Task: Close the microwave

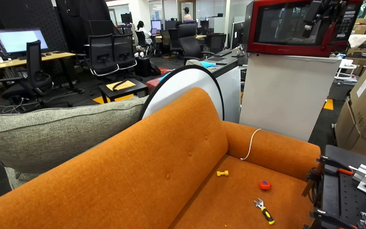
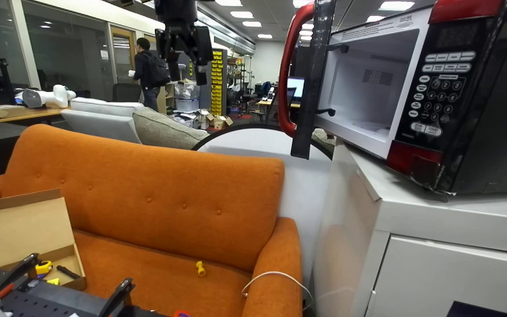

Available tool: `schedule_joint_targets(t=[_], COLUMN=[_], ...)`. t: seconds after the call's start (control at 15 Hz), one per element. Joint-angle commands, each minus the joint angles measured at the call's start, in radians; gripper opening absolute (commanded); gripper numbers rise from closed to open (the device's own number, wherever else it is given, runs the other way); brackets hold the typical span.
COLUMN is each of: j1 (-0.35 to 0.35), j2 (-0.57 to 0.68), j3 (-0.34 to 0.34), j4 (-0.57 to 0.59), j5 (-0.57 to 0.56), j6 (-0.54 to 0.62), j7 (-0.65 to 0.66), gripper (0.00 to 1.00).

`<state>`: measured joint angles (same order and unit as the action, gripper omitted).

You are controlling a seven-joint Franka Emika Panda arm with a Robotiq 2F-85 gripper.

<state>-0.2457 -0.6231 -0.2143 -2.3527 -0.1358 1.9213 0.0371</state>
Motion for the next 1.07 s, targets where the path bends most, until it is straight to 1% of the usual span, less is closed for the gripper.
schedule_joint_targets(t=[0.0,0.2,0.33,0.47,0.6,0.73,0.87,1.0], j1=[-0.007,-0.007,-0.05,-0.083,-0.132,-0.192,-0.208,-0.195], j2=[-0.009,-0.016,-0.03,-0.038,-0.044,-0.06,-0.09,-0.121], j3=[0.006,0.013,0.049,0.054,0.062,0.083,0.088,0.085], j4=[-0.008,-0.021,-0.059,-0.086,-0.118,-0.147,-0.171,-0.186], j5=[-0.002,-0.006,-0.095,-0.175,-0.263,-0.35,-0.377,-0.356], j6=[0.007,0.019,0.13,0.218,0.299,0.331,0.321,0.313], j7=[0.007,0.02,0.084,0.138,0.2,0.276,0.305,0.305], gripper=[1.0,1.0,1.0,1.0,1.0,1.0,1.0,1.0])
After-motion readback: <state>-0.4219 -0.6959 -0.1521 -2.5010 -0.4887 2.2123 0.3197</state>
